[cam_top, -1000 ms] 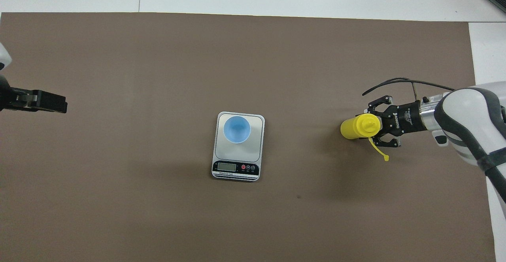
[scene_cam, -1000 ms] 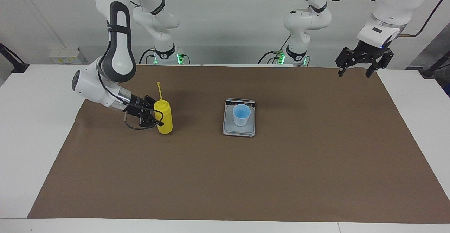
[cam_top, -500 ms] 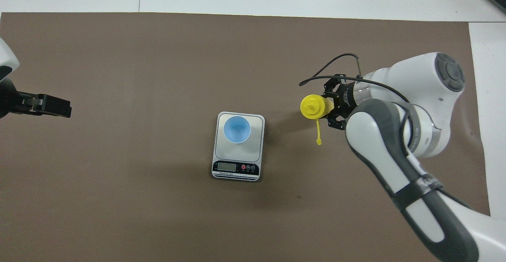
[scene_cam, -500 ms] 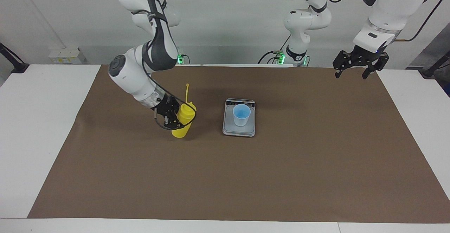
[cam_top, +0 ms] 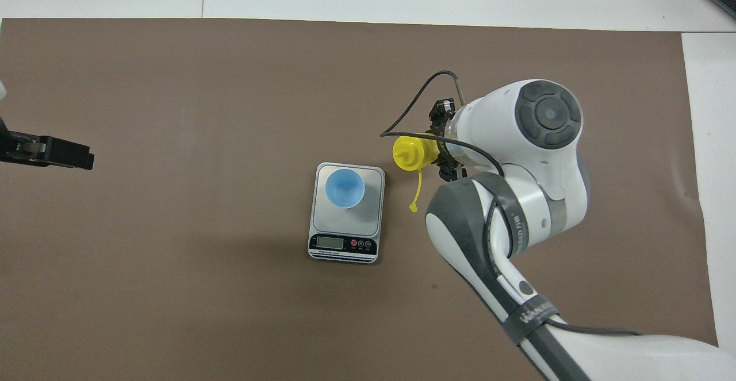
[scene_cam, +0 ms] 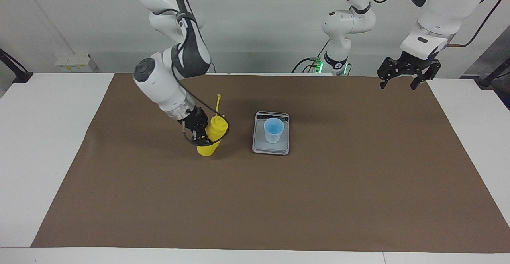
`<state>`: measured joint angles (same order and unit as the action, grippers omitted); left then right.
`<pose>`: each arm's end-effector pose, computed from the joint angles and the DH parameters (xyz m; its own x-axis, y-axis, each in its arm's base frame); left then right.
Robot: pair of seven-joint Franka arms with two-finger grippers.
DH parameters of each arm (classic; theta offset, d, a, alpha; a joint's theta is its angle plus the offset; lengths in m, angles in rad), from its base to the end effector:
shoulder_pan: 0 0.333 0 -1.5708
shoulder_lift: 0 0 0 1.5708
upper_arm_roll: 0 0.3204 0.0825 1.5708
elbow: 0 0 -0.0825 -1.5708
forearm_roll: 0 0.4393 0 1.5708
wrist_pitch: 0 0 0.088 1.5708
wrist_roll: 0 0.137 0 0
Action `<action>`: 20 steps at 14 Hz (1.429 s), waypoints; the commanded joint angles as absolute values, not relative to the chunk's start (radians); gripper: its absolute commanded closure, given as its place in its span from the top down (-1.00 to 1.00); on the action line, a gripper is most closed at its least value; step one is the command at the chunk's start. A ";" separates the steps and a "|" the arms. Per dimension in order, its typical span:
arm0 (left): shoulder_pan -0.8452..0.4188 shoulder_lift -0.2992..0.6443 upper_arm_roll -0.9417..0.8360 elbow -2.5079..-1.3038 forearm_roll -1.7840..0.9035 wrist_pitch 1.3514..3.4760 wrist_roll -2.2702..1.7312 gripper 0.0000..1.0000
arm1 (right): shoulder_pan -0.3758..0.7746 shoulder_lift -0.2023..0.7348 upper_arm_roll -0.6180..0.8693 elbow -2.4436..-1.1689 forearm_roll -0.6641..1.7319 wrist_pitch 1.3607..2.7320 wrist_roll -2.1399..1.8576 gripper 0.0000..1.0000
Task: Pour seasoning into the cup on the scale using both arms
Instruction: 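Lift the yellow bottle with the right gripper and move it over the cup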
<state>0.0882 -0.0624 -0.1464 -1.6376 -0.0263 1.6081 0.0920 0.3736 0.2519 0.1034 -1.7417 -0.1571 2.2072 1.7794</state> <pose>0.5933 -0.0404 0.6041 0.9883 -0.1486 0.0337 -0.1492 -0.9887 0.0142 0.6363 0.3140 0.4038 0.3269 -0.9424 0.0715 -0.9143 -0.3344 -0.2286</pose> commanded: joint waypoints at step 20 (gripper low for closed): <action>0.103 -0.081 -0.153 -1.661 -0.041 1.615 0.109 1.00 | 0.640 0.385 0.103 -1.710 -1.566 2.109 2.364 -1.00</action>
<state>0.0882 -0.0624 -0.1476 -1.6392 -0.0263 1.6079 0.0934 0.6245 0.3763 0.1048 -1.7251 -1.5034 2.1368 2.3334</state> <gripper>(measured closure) 0.000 0.480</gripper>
